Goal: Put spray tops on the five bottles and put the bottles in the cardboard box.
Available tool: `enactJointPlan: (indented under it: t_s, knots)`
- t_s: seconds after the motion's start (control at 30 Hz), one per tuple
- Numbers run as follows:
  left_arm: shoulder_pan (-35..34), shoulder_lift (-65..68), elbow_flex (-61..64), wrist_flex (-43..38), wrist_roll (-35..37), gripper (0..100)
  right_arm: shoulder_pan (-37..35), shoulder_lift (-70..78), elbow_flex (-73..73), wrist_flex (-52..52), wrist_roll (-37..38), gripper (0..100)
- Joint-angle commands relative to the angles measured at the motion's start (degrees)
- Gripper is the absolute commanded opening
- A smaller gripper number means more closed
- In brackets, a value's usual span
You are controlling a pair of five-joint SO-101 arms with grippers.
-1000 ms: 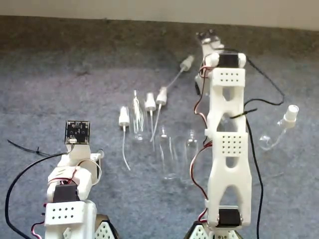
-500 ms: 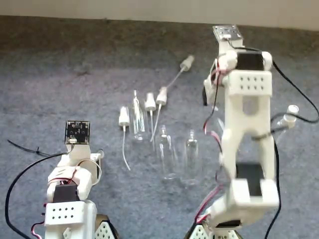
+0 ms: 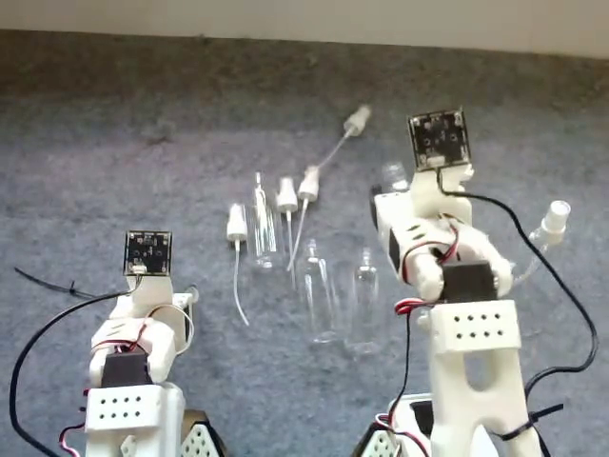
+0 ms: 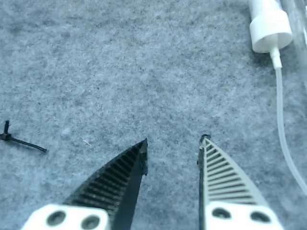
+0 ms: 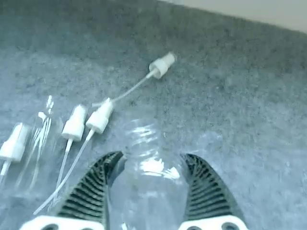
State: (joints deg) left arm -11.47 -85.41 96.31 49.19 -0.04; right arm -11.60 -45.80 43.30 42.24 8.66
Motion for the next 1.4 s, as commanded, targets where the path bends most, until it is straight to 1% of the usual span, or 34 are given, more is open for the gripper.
enactJointPlan:
  t_s: [0.0,0.17,0.3,0.37,0.43,0.6,0.73,0.83,1.03,1.13,1.37]
  knots:
    - [-0.48,-0.57,1.45,0.26,0.53,17,-0.75,-1.71,8.40,-22.11,-0.62,0.4]
    - [-0.48,-0.57,1.45,0.26,0.53,17,-0.22,-1.71,21.85,-43.30,-0.62,0.4]
    - [-0.48,-0.57,1.45,0.26,0.53,17,1.71,-1.54,31.69,-60.26,-0.35,0.4]
    - [-0.48,-0.57,1.45,0.26,0.53,17,2.86,-0.31,34.95,-65.54,-0.53,0.4]
    - [-0.48,-0.57,1.45,0.26,0.53,17,4.44,2.95,37.14,-68.62,-0.62,0.5]
    - [-0.48,-0.57,1.45,0.26,0.53,17,7.16,15.60,36.44,-81.19,-0.70,0.5]
    - [-0.48,-0.57,1.45,0.26,0.53,17,10.24,23.52,36.35,-92.53,-3.52,0.5]
    - [-0.48,-0.57,1.45,0.26,0.53,17,10.86,26.24,36.35,-95.43,-3.87,0.5]
    - [-0.48,-0.57,1.45,0.26,0.53,17,10.42,26.86,36.35,-95.52,-3.96,0.5]
    - [-0.48,-0.57,1.45,0.26,0.53,17,9.63,26.95,36.26,-95.52,-5.80,0.5]
    - [-0.48,-0.57,1.45,0.26,0.53,17,8.40,27.38,32.04,-95.25,-5.89,0.5]
